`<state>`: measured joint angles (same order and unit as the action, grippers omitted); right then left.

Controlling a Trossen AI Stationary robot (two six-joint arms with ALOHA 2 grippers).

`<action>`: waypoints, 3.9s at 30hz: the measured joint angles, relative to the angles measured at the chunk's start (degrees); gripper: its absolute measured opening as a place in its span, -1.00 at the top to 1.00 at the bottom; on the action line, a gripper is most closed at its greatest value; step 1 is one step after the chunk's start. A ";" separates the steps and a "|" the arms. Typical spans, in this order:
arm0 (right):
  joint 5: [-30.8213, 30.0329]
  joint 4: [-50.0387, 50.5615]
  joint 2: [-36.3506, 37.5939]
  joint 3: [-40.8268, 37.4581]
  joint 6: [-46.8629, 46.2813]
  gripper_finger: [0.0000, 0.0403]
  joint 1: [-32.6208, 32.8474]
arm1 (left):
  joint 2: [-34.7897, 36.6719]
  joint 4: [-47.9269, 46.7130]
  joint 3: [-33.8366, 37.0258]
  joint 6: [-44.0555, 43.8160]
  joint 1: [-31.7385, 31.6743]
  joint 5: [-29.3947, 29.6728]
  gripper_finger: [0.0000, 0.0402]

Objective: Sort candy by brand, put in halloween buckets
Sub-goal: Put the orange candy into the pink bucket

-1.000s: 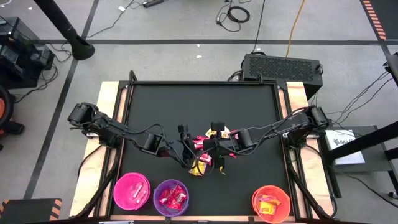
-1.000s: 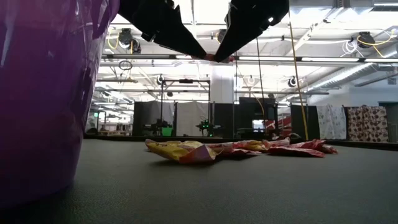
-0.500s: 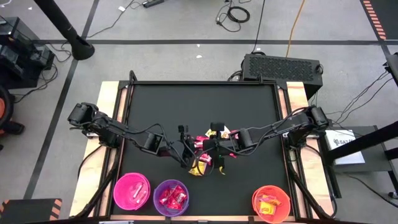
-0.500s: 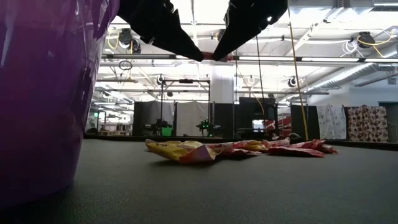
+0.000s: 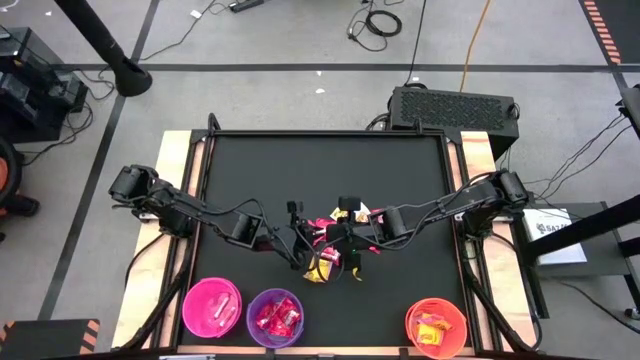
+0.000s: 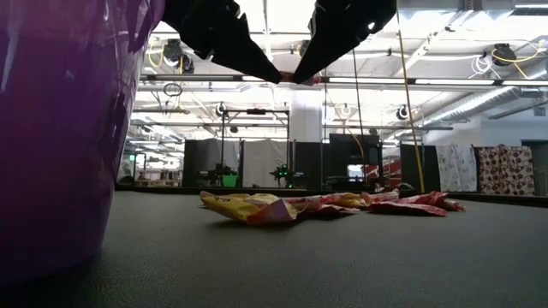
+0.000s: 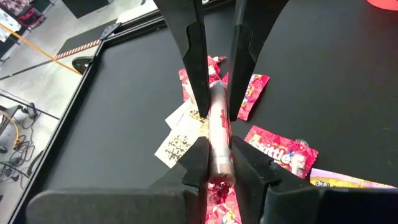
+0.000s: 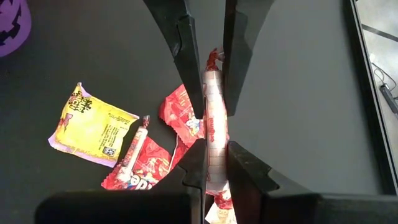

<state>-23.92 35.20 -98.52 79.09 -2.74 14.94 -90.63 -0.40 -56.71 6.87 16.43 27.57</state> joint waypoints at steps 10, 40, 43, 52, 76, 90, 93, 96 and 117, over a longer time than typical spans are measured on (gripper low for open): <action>-0.28 -0.34 0.00 -0.02 -0.58 0.56 0.53 | 0.00 -0.05 -0.02 0.02 0.04 0.07 0.73; -11.85 15.94 6.97 -0.24 -12.64 -0.34 8.42 | 29.92 -19.14 6.94 -9.81 2.29 10.62 0.73; -11.67 14.94 6.58 -1.30 -12.16 -0.34 8.71 | 36.80 -17.83 11.99 -10.93 3.22 13.80 0.73; -11.76 3.71 6.62 -7.36 -6.47 -0.34 8.58 | 54.31 -3.49 22.12 -6.81 3.85 14.87 0.73; -11.80 1.14 6.60 -8.28 -4.28 -0.34 6.88 | 57.96 -6.12 24.02 17.65 3.87 14.49 0.73; -11.78 1.22 6.60 -8.28 -4.04 -0.34 6.80 | 57.24 -9.11 24.04 10.12 3.87 11.20 0.73; -11.78 1.32 6.60 -8.28 -4.05 -0.34 6.80 | 57.27 -12.65 23.96 0.38 4.08 6.76 0.73; -11.71 1.36 6.60 -8.28 -4.44 -0.34 6.88 | 56.93 -19.38 23.96 -8.19 5.45 2.73 0.73; -11.57 1.63 6.60 -8.28 -4.52 -0.34 5.24 | 56.10 -27.80 19.54 -48.02 18.41 -39.93 0.73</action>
<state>-35.49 36.83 -91.92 70.81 -7.27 20.18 -34.53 -28.21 -37.17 -41.14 34.83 -12.36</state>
